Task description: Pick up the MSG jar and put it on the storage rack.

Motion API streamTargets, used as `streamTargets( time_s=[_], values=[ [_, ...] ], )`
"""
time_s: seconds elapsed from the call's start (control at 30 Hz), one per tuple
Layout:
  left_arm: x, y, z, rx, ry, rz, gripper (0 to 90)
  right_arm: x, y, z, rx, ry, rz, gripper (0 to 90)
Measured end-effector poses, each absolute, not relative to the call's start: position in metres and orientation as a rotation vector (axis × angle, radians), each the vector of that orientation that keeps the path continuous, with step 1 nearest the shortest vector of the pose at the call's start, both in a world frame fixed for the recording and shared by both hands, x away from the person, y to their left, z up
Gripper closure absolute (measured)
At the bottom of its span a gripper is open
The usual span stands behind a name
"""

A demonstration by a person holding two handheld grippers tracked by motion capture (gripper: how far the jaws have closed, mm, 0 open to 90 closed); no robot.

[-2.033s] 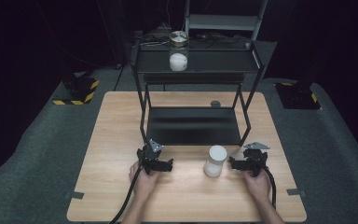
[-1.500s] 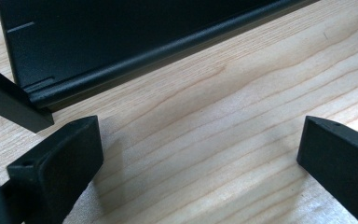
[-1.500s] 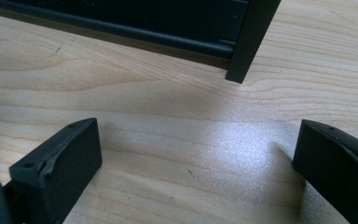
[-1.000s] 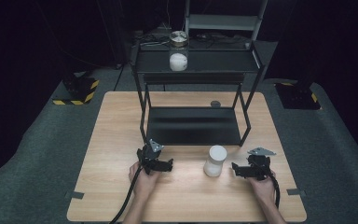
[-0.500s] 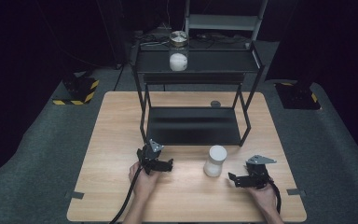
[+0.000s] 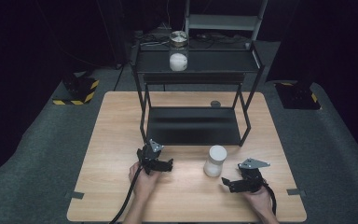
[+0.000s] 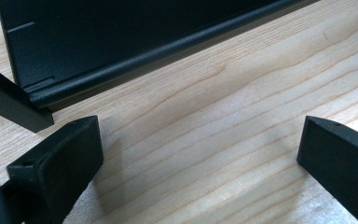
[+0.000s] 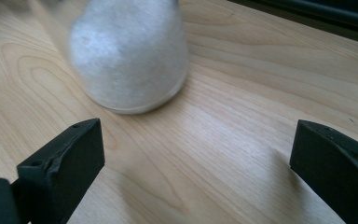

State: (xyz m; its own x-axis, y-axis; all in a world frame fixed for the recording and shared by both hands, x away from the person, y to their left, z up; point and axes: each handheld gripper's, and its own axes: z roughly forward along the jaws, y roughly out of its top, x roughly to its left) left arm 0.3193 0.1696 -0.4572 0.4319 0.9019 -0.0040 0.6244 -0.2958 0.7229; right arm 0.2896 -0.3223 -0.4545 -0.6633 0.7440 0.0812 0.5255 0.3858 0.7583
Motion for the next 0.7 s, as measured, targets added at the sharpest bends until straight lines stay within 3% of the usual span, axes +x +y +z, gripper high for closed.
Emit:
streamTargets(
  time_s=[0.7],
  values=[
    [0.319, 0.17, -0.457, 2.032, 1.28, 0.543, 0.2, 0.296, -0.3, -0.451, 1.033, 2.389, 1.241, 4.0]
  ],
)
